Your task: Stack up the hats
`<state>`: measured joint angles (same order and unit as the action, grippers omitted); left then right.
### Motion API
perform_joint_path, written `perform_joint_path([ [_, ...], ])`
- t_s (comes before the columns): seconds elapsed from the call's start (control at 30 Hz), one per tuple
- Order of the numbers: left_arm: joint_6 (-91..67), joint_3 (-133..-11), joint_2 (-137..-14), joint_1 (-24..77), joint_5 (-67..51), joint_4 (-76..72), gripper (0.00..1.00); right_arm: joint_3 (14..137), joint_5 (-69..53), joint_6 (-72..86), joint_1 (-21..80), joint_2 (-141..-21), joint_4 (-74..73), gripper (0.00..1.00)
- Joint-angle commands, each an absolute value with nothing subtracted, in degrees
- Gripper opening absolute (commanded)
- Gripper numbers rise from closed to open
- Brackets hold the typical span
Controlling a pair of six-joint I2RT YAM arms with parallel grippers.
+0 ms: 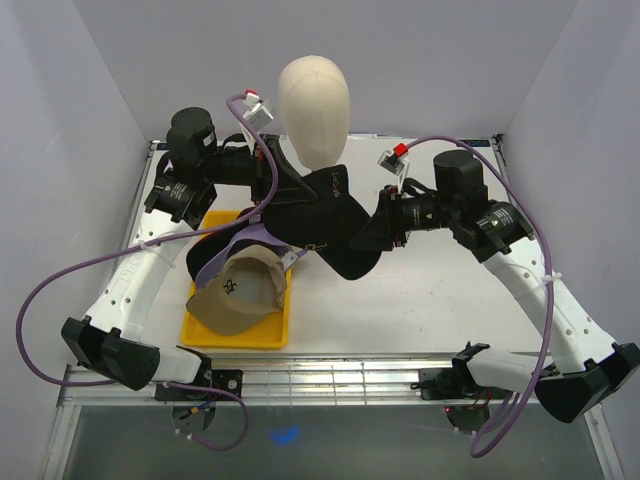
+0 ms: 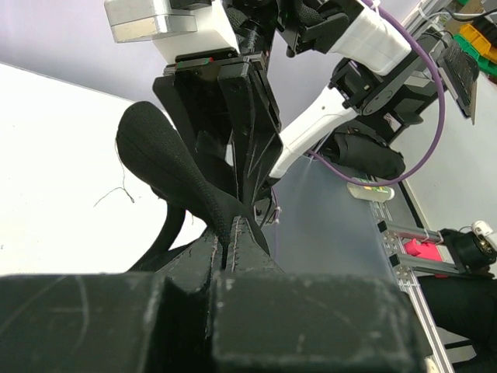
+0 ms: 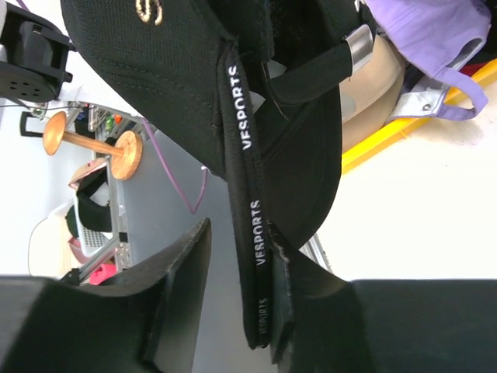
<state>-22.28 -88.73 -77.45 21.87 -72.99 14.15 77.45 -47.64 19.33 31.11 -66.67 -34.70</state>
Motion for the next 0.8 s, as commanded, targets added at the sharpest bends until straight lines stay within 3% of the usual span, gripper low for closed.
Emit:
perform_joint_path([
  [0.0, -21.2, -90.9, -76.3, 22.1, -74.2, 14.3, 0.0, 78.1, -50.5, 19.0, 30.8, -65.7, -34.4, 0.38],
  [0.17, -20.6, -91.2, -76.5, 22.2, -74.3, 15.0, 0.0, 78.0, -50.9, 18.6, 30.8, -65.9, -35.6, 0.3],
  [0.43, -20.0, -92.6, -77.3, 22.4, -74.7, 16.5, 0.0, 78.1, -52.2, 18.0, 30.8, -66.1, -36.6, 0.35],
  [0.53, -20.3, -93.3, -77.5, 22.8, -73.9, 16.6, 0.0, 77.8, -55.2, 19.1, 30.8, -66.1, -35.8, 0.11],
  [0.6, -21.2, -93.7, -77.7, 23.5, -72.8, 16.7, 0.0, 77.1, -58.1, 22.3, 30.8, -65.7, -31.1, 0.08],
  [0.67, -22.1, -94.6, -77.3, 24.4, -68.1, 16.7, 0.11, 77.2, -59.7, 28.8, 30.8, -64.8, -27.4, 0.08],
  [0.7, -23.4, -94.8, -76.9, 24.6, -65.4, 16.6, 0.39, 77.7, -59.7, 30.8, 30.8, -64.6, -26.2, 0.08],
  [0.77, -25.2, -95.9, -75.9, 24.7, -57.7, 15.6, 0.63, 78.7, -59.2, 38.1, 30.8, -63.7, -21.1, 0.08],
])
